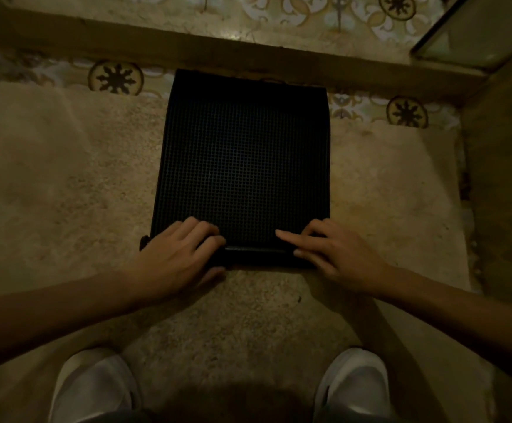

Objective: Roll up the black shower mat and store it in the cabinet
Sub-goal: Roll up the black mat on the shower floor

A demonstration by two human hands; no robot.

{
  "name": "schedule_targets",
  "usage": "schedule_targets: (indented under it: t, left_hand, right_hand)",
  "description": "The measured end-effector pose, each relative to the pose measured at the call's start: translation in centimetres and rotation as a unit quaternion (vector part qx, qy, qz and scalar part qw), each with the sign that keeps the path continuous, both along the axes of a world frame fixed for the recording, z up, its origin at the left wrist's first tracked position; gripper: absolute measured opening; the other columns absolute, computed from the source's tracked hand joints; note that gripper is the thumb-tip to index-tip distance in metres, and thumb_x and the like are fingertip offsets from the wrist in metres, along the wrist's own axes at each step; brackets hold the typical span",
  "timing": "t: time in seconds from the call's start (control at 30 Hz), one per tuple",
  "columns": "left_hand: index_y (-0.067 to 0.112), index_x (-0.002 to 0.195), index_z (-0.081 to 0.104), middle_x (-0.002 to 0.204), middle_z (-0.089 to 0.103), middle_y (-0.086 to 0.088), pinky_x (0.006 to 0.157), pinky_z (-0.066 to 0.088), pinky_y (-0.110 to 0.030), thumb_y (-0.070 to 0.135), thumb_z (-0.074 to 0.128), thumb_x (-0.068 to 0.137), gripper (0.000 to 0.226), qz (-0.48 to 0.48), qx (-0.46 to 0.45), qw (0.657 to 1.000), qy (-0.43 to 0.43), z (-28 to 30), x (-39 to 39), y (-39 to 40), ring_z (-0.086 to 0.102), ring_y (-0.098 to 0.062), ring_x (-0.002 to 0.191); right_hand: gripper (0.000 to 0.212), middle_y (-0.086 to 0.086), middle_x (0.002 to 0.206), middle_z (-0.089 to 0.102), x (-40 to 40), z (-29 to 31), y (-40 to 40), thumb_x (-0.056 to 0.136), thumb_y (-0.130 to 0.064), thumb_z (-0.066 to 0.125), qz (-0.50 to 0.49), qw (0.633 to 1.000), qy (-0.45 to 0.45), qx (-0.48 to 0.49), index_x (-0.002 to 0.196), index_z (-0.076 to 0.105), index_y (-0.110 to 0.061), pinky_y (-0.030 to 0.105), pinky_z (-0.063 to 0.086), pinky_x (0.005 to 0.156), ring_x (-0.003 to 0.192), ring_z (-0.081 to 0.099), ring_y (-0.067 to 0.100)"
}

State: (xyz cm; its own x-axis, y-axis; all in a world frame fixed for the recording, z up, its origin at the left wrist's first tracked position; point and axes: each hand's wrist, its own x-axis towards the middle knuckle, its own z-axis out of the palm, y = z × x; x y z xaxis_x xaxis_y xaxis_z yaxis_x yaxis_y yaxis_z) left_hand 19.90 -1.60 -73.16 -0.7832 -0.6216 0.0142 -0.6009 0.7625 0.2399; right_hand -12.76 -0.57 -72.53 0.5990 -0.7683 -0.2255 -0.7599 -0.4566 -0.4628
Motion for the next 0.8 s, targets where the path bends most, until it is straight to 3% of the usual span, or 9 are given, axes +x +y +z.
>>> schedule_targets:
  t: [0.13, 0.2, 0.3, 0.4, 0.47, 0.57, 0.67, 0.8]
  left_hand:
    - [0.004, 0.109, 0.065, 0.106, 0.062, -0.013, 0.076, 0.053, -0.033, 0.043, 0.052, 0.096, 0.043, -0.03, 0.038, 0.998, 0.035, -0.5, 0.8, -1.7, 0.057, -0.024, 0.091]
    - [0.008, 0.11, 0.066, 0.105, 0.058, -0.01, 0.076, 0.047, -0.026, 0.046, 0.054, 0.096, 0.042, -0.026, 0.055, 0.996, 0.059, -0.6, 1.2, -2.2, 0.051, -0.019, 0.09]
    - [0.011, 0.115, 0.066, 0.101, 0.055, -0.006, 0.076, 0.04, -0.021, 0.048, 0.059, 0.094, 0.043, -0.034, 0.076, 0.994, 0.077, -0.5, 1.3, -2.9, 0.047, -0.015, 0.088]
    - [0.013, 0.116, 0.066, 0.103, 0.053, -0.001, 0.074, 0.046, -0.023, 0.048, 0.058, 0.094, 0.042, -0.035, 0.116, 0.988, 0.098, -0.3, 1.5, -3.7, 0.049, -0.011, 0.089]
    - [0.015, 0.122, 0.065, 0.105, 0.053, 0.001, 0.076, 0.048, -0.024, 0.049, 0.057, 0.094, 0.045, -0.029, 0.136, 0.985, 0.1, -0.2, 1.7, -4.3, 0.05, -0.009, 0.092]
    - [0.017, 0.127, 0.064, 0.106, 0.056, 0.002, 0.075, 0.051, -0.027, 0.051, 0.056, 0.094, 0.048, -0.02, 0.156, 0.983, 0.095, 0.0, 1.6, -5.2, 0.054, -0.01, 0.092]
    - [0.02, 0.132, 0.061, 0.104, 0.059, 0.001, 0.067, 0.053, -0.03, 0.054, 0.049, 0.095, 0.051, -0.007, 0.116, 0.991, 0.061, 0.3, 1.4, -5.3, 0.057, -0.012, 0.088]
    - [0.017, 0.134, 0.054, 0.111, 0.059, -0.009, 0.064, 0.051, -0.035, 0.042, 0.042, 0.1, 0.045, 0.043, 0.013, 0.999, 0.02, 0.1, 0.5, -3.1, 0.057, -0.022, 0.09]
  right_hand:
    - [0.039, -0.002, 0.105, 0.059, 0.3, 0.5, -0.4, 0.103, -0.04, 0.042, -0.036, 0.999, -0.028, 0.014, 0.138, 0.058, -0.033, 0.038, 0.05, 0.067, 0.086, 0.053, 0.016]
    - [0.037, 0.005, 0.113, 0.059, 1.2, 0.5, 0.2, 0.099, -0.029, 0.051, -0.025, 0.999, 0.011, -0.039, 0.134, 0.061, -0.022, 0.036, 0.05, 0.073, 0.093, 0.056, 0.021]
    - [0.051, 0.012, 0.117, 0.059, 3.2, 0.2, 1.6, 0.079, -0.016, 0.071, -0.042, 0.991, 0.054, -0.117, 0.128, 0.058, -0.01, 0.038, 0.049, 0.074, 0.096, 0.056, 0.028]
    - [0.041, 0.011, 0.115, 0.059, 4.8, 0.3, 2.2, 0.091, -0.034, 0.062, -0.046, 0.985, 0.056, -0.159, 0.126, 0.056, -0.012, 0.039, 0.049, 0.073, 0.096, 0.055, 0.027]
    - [0.045, 0.01, 0.113, 0.061, 5.0, 0.5, 1.6, 0.092, -0.047, 0.058, -0.04, 0.982, 0.076, -0.168, 0.122, 0.058, -0.014, 0.039, 0.052, 0.072, 0.095, 0.057, 0.026]
    - [0.045, 0.011, 0.11, 0.063, 4.7, 0.5, 0.4, 0.084, -0.04, 0.074, -0.042, 0.983, 0.069, -0.162, 0.118, 0.065, -0.011, 0.04, 0.055, 0.069, 0.092, 0.061, 0.026]
    - [0.039, 0.008, 0.105, 0.065, 4.3, 0.1, -0.3, 0.085, -0.036, 0.077, -0.028, 0.983, 0.058, -0.173, 0.114, 0.069, -0.011, 0.037, 0.051, 0.067, 0.089, 0.06, 0.025]
    - [0.041, -0.001, 0.105, 0.064, 3.8, 0.4, -1.1, 0.094, -0.047, 0.057, -0.05, 0.988, 0.026, -0.143, 0.123, 0.066, -0.02, 0.029, 0.05, 0.068, 0.09, 0.057, 0.017]
